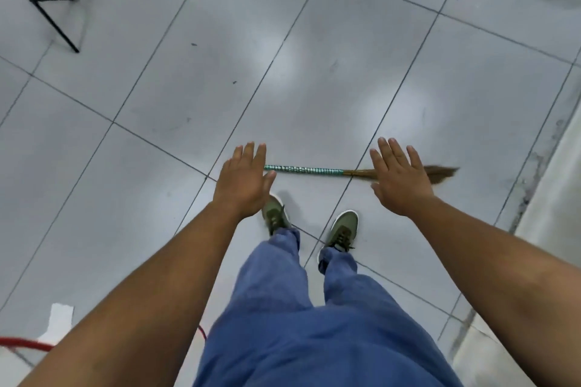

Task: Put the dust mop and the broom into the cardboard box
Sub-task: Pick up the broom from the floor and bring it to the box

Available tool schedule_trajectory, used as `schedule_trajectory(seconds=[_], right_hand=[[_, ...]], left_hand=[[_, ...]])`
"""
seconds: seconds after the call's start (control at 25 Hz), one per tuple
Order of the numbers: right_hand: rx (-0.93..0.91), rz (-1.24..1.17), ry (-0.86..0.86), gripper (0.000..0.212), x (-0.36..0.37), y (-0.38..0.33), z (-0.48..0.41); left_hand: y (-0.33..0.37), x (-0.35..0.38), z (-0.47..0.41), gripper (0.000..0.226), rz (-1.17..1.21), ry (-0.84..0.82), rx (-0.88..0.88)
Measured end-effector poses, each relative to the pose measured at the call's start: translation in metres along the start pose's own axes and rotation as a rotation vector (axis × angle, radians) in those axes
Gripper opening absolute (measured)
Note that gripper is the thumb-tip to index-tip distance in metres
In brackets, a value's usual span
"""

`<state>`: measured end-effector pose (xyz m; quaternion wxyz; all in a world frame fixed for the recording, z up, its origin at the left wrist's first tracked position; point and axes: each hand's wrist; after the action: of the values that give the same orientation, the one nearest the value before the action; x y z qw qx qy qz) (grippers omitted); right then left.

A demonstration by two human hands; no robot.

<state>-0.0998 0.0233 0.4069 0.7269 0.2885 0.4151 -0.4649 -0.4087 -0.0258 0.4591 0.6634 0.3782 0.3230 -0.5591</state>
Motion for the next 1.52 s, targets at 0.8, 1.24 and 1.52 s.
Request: schedule_trajectory(seconds=[0.8,1.24,1.52], right_hand=[[-0.093,-0.074,-0.366,0.047,0.417,-0.061,-0.352],[-0.116,-0.246,-0.36,0.023,0.292,-0.055,-0.31],[0.009,-0.141,-0.123,0.014,0.119,-0.041,-0.244]], left_hand=[[-0.099,0.453,-0.388,0.045,-0.277,-0.439,0.076],[-0.104,0.332,-0.323,0.022,-0.213,-0.259,0.152],[-0.072,0.135,-0.273,0.021,-0.341,-0.154,0.167]])
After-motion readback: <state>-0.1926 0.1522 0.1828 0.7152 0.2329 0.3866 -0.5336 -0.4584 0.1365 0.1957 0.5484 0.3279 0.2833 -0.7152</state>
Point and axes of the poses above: each hand's wrist, its own z-axis away from the middle knuckle, its own x-axis out of the palm, y = z × x, and after that the axes turned 2 degrees about x, right-handed
